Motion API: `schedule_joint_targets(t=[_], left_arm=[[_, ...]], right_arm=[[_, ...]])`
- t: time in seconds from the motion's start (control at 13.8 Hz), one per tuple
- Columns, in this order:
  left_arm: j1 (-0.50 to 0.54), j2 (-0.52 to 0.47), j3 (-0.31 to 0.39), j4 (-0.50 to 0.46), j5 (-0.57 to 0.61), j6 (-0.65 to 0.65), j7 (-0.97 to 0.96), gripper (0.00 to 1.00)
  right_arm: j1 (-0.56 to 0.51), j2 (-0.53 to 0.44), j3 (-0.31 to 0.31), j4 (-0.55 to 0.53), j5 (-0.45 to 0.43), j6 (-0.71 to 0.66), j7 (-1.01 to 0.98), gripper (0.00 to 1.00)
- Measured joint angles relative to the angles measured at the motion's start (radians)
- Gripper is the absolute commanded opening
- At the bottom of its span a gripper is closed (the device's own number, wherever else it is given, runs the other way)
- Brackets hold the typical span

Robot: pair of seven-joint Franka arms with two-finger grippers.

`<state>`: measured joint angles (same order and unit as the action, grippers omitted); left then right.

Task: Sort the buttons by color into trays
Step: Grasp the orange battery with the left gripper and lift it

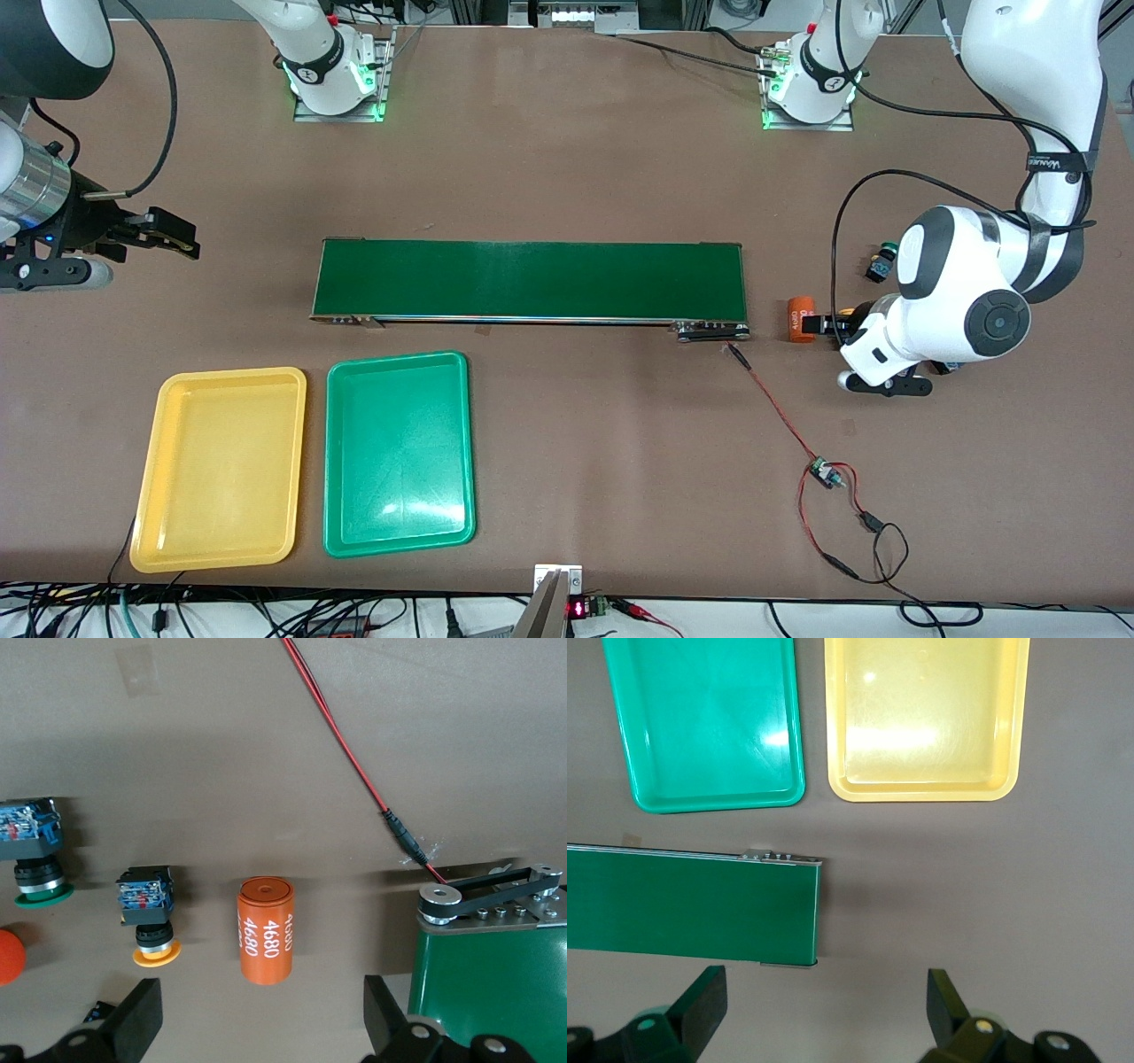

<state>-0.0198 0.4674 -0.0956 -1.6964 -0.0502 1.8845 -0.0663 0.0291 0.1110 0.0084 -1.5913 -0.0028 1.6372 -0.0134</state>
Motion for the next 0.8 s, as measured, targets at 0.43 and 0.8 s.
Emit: schedule_joint_targets(t=[0.43, 0.8], left_arm=[[0.004, 0.005, 0.003, -0.029, 0.0, 0.045, -0.007, 1.0], [0.004, 0.013, 0.0, -0.15, -0.001, 0.193, -0.007, 1.0]], right_arm=[[-0.006, 0.003, -0.006, 0.0, 0.0, 0.0, 0.003, 1.0], [-0.008, 0.003, -0.007, 0.0, -0.001, 0.001, 0.004, 1.0]])
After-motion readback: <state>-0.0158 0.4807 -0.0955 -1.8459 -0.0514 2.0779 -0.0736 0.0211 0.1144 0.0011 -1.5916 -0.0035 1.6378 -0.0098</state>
